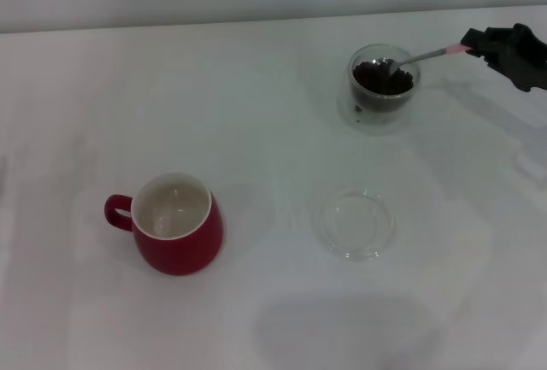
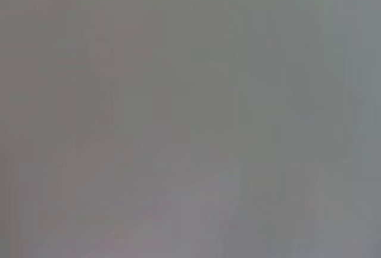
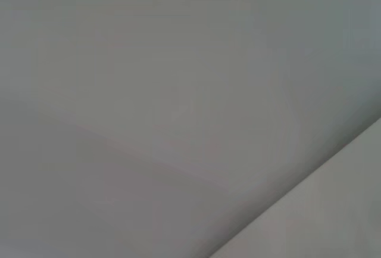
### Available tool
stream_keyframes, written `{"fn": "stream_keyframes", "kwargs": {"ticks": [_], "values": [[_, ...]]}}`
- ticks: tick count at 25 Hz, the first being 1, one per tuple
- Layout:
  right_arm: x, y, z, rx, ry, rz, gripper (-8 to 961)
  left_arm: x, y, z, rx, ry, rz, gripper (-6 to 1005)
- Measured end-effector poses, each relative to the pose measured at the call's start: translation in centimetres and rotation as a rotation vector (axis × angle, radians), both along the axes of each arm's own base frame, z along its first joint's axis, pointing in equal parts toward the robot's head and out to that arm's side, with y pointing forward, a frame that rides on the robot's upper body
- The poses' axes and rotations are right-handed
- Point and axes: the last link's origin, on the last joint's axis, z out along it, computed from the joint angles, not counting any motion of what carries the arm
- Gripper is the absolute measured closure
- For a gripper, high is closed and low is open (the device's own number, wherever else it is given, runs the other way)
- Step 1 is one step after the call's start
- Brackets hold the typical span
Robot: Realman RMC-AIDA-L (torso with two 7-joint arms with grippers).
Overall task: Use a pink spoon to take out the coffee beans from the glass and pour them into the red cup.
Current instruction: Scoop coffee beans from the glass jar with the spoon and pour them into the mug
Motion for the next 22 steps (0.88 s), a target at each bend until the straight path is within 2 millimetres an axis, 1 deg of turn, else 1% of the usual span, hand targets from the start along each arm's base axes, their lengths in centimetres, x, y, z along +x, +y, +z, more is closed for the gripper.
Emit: {"fn": "stream_keyframes", "kwargs": {"ticks": [8,14,18,22], "values": [[0.2,0.4,1.1,0.025,0.041,-0.03,757,0.0,0.1,0.1,0.004,-0.001,-0.001,272],[0.8,0.3,1.0,-0.014,0.061,-0.055,755,0.1,0.2,0.2,0.008,-0.001,-0.001,272],[0.6,0.5,1.2,-0.021,0.046,-0.03,753,0.2,0.5,0.2,0.008,0.002,-0.007,273],[-0.1,0.8,1.4,0.001,-0.032,0.048,752,0.3,0.6,0.2,0.007,0.004,-0.007,273]]}}
